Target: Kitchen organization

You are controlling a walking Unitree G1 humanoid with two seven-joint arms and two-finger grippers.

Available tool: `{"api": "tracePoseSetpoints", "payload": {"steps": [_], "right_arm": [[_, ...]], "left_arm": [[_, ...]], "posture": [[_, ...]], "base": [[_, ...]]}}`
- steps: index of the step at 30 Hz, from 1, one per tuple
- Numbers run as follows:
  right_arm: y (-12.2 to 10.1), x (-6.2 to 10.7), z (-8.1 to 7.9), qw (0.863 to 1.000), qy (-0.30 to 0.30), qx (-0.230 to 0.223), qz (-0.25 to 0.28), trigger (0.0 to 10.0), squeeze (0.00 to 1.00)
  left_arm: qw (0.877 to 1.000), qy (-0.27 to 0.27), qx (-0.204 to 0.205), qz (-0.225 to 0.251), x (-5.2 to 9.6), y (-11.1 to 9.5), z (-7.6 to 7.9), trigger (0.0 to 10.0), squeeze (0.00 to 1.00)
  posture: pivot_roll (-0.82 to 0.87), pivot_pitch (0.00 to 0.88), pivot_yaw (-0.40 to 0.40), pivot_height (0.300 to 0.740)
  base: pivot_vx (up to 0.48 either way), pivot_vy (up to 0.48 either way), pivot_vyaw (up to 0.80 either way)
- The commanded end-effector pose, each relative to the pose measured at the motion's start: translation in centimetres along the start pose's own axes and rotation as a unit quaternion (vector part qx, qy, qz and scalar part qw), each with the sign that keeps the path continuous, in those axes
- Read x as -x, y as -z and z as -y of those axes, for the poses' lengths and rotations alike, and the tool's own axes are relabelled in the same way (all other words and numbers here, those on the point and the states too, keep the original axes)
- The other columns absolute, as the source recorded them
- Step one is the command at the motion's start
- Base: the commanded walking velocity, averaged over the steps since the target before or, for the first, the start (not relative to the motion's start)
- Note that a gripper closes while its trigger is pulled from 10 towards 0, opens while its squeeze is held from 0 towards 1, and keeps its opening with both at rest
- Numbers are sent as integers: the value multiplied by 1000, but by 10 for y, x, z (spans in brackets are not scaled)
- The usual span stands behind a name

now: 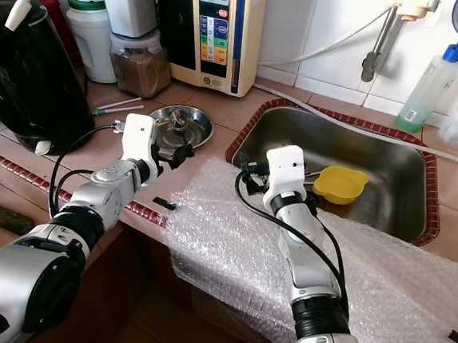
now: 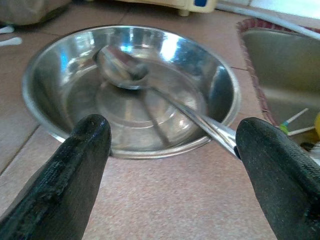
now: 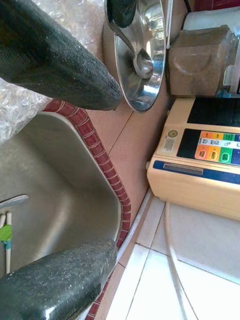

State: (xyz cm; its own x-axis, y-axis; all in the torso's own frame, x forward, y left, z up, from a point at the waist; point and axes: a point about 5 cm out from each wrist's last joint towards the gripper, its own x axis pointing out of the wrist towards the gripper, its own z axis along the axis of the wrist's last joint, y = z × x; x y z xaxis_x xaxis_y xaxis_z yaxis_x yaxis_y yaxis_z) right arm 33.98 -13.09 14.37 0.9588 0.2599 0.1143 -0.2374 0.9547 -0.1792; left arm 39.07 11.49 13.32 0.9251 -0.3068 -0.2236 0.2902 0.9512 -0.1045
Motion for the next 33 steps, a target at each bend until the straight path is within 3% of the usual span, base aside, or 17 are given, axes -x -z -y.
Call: {"api": "tracePoseSetpoints", "payload": {"steps": [1, 9, 22, 23, 24, 25, 26, 27, 33], "right_arm": [[-5, -3, -1, 1000, 1, 0, 4, 10000, 1000], [-5, -4, 2, 1000, 6, 2, 1, 10000, 1000], [-5, -7, 5, 1000, 11, 2, 0, 10000, 1000], [-5, -7, 6, 1000, 12, 2, 0, 10000, 1000], [-5, -7, 6, 1000, 12, 2, 0, 10000, 1000], [-5, -7, 6, 1000, 13, 2, 0, 10000, 1000], [-5, -7, 7, 1000, 14, 2, -1, 10000, 1000], [-5, -7, 7, 1000, 14, 2, -1, 10000, 1000], [-5, -7, 8, 1000, 17, 3, -2, 10000, 1000]], "left_arm": [[1000, 13, -13, -9, 2, 2, -2, 10000, 0], [996, 69, -43, -42, 9, 13, 0, 10000, 0], [996, 64, -47, -41, 19, 6, -10, 9725, 0], [996, 64, -46, -42, 19, 5, -10, 8588, 0], [996, 64, -46, -42, 19, 5, -10, 8588, 0], [996, 65, -45, -44, 21, 4, -11, 3608, 0], [996, 65, -45, -44, 21, 4, -11, 3608, 0], [996, 67, -43, -44, 22, 4, -12, 0, 0], [996, 75, -35, -47, 24, 1, -15, 0, 0]], "posture": [[12, 0, 51, 740], [22, 0, 50, 740], [31, 0, 43, 740], [30, 0, 43, 740], [30, 0, 43, 740], [29, 0, 43, 740], [29, 0, 43, 740], [29, 0, 43, 740], [29, 0, 43, 740]], "base": [[0, 0, 0], [0, 0, 0], [0, 0, 0], [0, 0, 0], [0, 0, 0], [0, 0, 0], [0, 0, 0], [0, 0, 0], [0, 0, 0]]}}
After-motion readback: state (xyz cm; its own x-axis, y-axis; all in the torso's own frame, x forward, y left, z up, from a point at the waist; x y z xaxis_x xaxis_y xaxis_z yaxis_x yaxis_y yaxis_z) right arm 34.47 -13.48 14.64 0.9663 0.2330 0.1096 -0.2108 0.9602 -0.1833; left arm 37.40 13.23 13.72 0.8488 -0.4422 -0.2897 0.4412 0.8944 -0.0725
